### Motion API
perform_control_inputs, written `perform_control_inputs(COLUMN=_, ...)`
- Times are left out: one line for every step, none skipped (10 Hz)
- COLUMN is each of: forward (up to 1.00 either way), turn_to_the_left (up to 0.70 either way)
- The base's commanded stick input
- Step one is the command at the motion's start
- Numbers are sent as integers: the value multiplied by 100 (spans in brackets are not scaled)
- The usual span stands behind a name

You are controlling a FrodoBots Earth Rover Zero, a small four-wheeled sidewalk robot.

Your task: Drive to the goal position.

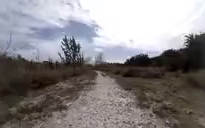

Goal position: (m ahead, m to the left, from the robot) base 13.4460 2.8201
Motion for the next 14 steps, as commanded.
perform_control_inputs(forward=70, turn_to_the_left=0)
perform_control_inputs(forward=70, turn_to_the_left=0)
perform_control_inputs(forward=70, turn_to_the_left=0)
perform_control_inputs(forward=70, turn_to_the_left=0)
perform_control_inputs(forward=70, turn_to_the_left=0)
perform_control_inputs(forward=70, turn_to_the_left=0)
perform_control_inputs(forward=70, turn_to_the_left=0)
perform_control_inputs(forward=70, turn_to_the_left=0)
perform_control_inputs(forward=70, turn_to_the_left=0)
perform_control_inputs(forward=70, turn_to_the_left=0)
perform_control_inputs(forward=70, turn_to_the_left=0)
perform_control_inputs(forward=70, turn_to_the_left=0)
perform_control_inputs(forward=70, turn_to_the_left=0)
perform_control_inputs(forward=70, turn_to_the_left=0)
